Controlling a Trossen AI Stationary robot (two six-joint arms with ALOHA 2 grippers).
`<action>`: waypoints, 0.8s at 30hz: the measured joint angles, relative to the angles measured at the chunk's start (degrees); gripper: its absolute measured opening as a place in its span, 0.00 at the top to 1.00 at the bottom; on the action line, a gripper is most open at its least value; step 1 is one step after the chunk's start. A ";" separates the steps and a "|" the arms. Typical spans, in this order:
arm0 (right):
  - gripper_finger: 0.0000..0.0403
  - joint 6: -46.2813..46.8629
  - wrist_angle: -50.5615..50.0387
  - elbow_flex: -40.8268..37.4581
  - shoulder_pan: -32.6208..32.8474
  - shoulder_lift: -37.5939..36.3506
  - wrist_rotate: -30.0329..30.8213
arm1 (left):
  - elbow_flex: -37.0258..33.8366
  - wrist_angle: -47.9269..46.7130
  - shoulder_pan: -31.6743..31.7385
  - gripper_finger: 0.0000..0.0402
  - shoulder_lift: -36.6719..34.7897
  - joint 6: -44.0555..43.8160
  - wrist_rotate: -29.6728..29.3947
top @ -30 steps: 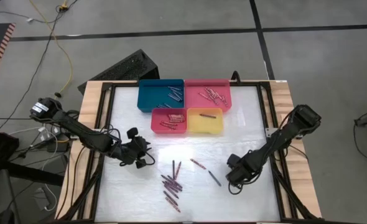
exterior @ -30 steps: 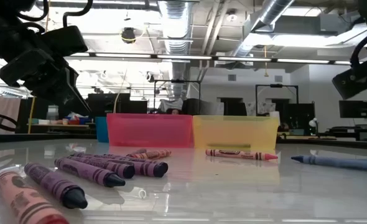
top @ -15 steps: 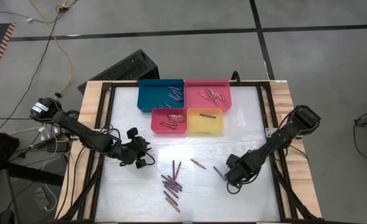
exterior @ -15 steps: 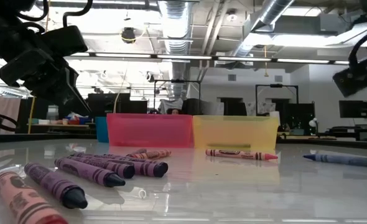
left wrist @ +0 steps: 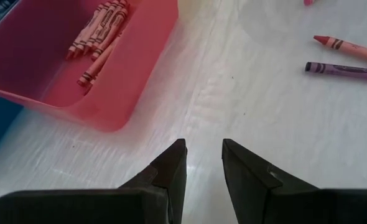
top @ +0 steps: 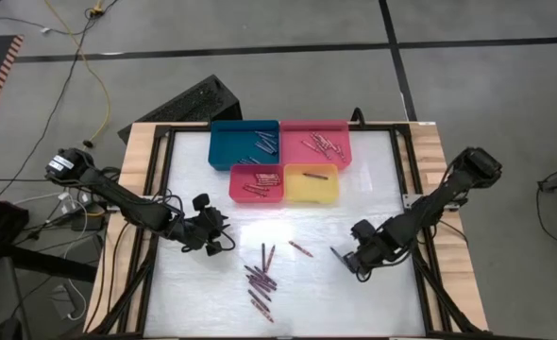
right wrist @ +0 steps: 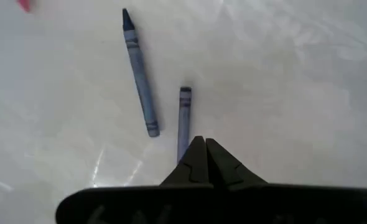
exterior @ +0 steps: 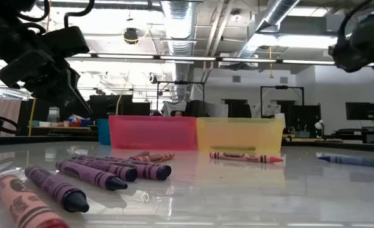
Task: Sort crayons
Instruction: Put the blue crayon into the blue bin
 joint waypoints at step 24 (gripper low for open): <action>0.93 -2.46 -0.51 0.09 -0.26 7.98 -4.35 | 0.00 0.00 0.00 0.77 0.00 -0.52 -0.03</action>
